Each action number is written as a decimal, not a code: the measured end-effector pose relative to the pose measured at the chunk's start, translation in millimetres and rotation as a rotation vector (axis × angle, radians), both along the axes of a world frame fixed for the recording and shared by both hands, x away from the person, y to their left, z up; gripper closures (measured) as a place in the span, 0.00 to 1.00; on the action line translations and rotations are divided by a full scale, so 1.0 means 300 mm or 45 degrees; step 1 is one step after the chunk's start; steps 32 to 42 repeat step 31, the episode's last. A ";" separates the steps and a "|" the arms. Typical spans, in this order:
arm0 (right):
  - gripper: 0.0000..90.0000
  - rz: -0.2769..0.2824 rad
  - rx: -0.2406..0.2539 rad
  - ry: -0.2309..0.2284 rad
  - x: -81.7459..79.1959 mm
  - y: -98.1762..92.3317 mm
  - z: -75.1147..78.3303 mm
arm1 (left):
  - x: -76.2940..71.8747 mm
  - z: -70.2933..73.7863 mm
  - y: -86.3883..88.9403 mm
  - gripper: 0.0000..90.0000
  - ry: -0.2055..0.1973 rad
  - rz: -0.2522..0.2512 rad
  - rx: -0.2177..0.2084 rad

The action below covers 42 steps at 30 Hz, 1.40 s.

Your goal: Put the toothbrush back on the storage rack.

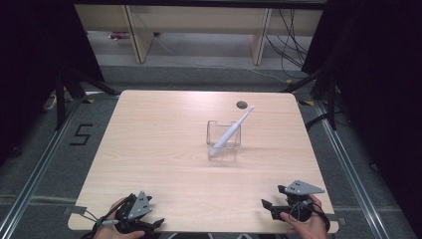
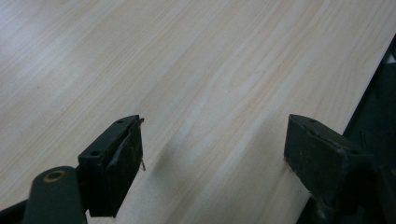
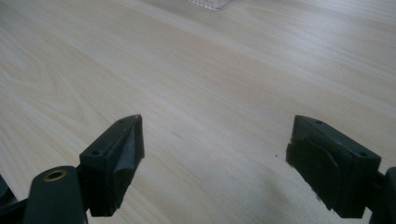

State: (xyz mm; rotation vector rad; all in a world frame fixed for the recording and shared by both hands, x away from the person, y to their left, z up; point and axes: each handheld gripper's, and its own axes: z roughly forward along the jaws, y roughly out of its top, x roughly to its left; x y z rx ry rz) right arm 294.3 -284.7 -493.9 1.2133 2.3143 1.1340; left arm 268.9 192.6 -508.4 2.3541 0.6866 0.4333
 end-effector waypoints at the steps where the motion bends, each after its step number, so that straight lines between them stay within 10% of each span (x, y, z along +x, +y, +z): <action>1: 0.21 0.002 -0.012 -0.008 0.001 0.000 -0.001 | -0.001 -0.001 0.000 0.21 -0.022 -0.006 0.015; 42: 0.21 0.004 -0.012 -0.001 0.000 0.001 0.001 | -0.002 -0.003 0.005 0.21 0.000 -0.007 -0.015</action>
